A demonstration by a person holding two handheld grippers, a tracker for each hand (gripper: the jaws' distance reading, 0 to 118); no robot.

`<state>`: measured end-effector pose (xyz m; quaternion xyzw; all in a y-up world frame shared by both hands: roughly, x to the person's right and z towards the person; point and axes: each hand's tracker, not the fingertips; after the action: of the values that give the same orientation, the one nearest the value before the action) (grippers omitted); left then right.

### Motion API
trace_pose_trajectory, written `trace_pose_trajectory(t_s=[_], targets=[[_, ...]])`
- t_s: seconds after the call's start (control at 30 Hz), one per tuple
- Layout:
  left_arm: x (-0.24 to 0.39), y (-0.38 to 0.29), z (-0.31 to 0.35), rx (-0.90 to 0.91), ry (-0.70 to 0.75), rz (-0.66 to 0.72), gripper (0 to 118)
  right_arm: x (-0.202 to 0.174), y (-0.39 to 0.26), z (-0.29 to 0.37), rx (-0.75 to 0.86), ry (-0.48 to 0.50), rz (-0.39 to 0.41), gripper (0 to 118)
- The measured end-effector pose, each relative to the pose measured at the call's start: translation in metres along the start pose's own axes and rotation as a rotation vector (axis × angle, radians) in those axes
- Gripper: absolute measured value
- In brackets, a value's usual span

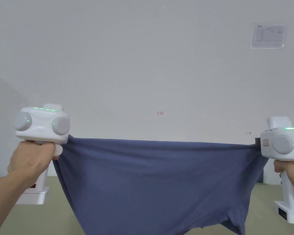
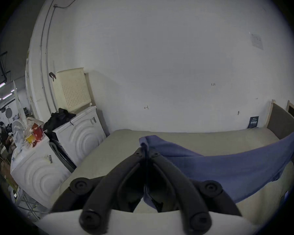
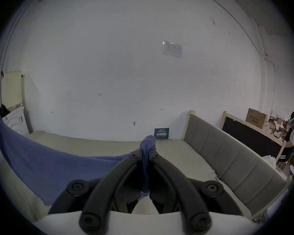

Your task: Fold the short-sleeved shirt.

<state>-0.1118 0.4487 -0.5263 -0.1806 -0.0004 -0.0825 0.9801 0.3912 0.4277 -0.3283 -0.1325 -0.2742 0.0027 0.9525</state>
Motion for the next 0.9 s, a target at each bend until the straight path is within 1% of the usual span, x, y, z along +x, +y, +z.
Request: trace_pose_trajectory(t_s=[0.13, 0.27, 0.3, 0.33, 0.4, 0.57, 0.6, 0.63, 0.67, 0.8, 0.9], targets=[[0.015, -0.023, -0.038, -0.018, 0.015, -0.008, 3, -0.012, -0.027, -0.030, -0.022, -0.018, 0.019, 6], [0.027, -0.072, -0.064, -0.067, 0.006, -0.045, 3, -0.017, -0.082, -0.046, -0.076, -0.011, 0.010, 6], [0.029, -0.085, -0.069, -0.078, 0.004, -0.052, 3, -0.018, -0.098, -0.046, -0.084, -0.013, 0.006, 6], [0.031, -0.100, -0.074, -0.100, -0.003, -0.059, 3, -0.018, -0.119, -0.045, -0.113, 0.020, -0.022, 6], [0.030, -0.132, -0.079, -0.137, -0.030, -0.057, 3, -0.015, -0.155, -0.039, -0.152, 0.018, -0.042, 6], [0.022, -0.210, -0.061, -0.197, -0.053, -0.099, 3, -0.001, -0.231, -0.019, -0.253, 0.042, -0.031, 6], [0.019, -0.221, -0.056, -0.206, -0.065, -0.115, 3, 0.000, -0.239, -0.010, -0.279, 0.042, -0.016, 6], [0.016, -0.234, -0.049, -0.211, -0.065, -0.114, 3, 0.004, -0.249, 0.001, -0.276, 0.054, -0.036, 6], [0.012, -0.246, -0.040, -0.224, -0.075, -0.120, 3, 0.007, -0.256, 0.011, -0.294, 0.065, -0.030, 6], [-0.005, -0.280, 0.005, -0.249, -0.113, -0.087, 3, 0.017, -0.282, 0.050, -0.336, 0.085, -0.005, 6], [-0.021, -0.301, 0.040, -0.258, -0.122, -0.080, 3, 0.024, -0.295, 0.092, -0.330, 0.098, -0.005, 6]])
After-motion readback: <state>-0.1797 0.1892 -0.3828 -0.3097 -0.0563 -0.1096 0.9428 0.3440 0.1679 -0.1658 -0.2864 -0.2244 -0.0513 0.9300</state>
